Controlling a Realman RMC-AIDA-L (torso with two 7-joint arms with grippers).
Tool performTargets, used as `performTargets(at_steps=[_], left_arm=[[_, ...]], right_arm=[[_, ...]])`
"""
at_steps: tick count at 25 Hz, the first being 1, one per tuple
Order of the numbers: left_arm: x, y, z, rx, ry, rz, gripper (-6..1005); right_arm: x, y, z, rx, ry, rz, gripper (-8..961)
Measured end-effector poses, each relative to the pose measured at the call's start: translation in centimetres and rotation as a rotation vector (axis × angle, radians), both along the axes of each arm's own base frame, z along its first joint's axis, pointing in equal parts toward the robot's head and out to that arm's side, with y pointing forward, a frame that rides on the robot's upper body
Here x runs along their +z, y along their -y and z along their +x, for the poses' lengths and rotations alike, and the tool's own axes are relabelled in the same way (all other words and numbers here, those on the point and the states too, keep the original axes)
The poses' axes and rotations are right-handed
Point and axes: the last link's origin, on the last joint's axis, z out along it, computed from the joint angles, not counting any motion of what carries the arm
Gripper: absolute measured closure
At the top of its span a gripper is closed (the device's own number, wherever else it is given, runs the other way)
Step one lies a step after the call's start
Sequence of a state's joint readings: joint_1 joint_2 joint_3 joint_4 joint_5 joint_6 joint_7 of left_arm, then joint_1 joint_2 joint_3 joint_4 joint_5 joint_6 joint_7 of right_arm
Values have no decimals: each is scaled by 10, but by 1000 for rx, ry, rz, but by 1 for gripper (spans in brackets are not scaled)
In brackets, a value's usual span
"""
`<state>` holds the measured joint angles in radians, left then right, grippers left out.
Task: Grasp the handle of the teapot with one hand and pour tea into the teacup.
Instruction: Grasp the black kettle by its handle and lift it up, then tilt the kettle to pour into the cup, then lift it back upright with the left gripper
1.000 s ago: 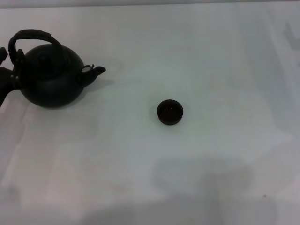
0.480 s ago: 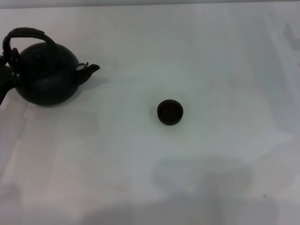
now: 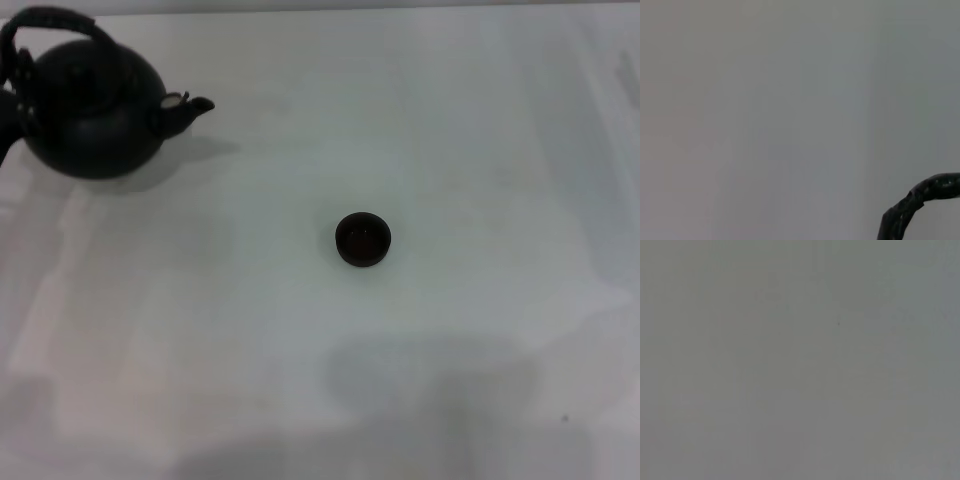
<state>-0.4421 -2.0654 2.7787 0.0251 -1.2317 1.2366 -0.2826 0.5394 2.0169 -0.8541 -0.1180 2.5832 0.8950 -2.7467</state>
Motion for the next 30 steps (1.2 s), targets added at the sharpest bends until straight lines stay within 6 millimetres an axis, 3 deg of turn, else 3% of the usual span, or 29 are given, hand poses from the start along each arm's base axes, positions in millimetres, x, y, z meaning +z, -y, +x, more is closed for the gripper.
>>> performTargets(at_steps=[5, 16, 30], left_arm=[[7, -21, 19, -92, -9, -16, 900], [23, -73, 65, -303, -99, -235, 900], [-4, -89, 104, -474, -305, -452, 901]], right_arm=[[4, 3, 4, -13, -7, 19, 112], [6, 8, 8, -12, -9, 30, 112], [6, 11, 7, 6, -17, 39, 112]])
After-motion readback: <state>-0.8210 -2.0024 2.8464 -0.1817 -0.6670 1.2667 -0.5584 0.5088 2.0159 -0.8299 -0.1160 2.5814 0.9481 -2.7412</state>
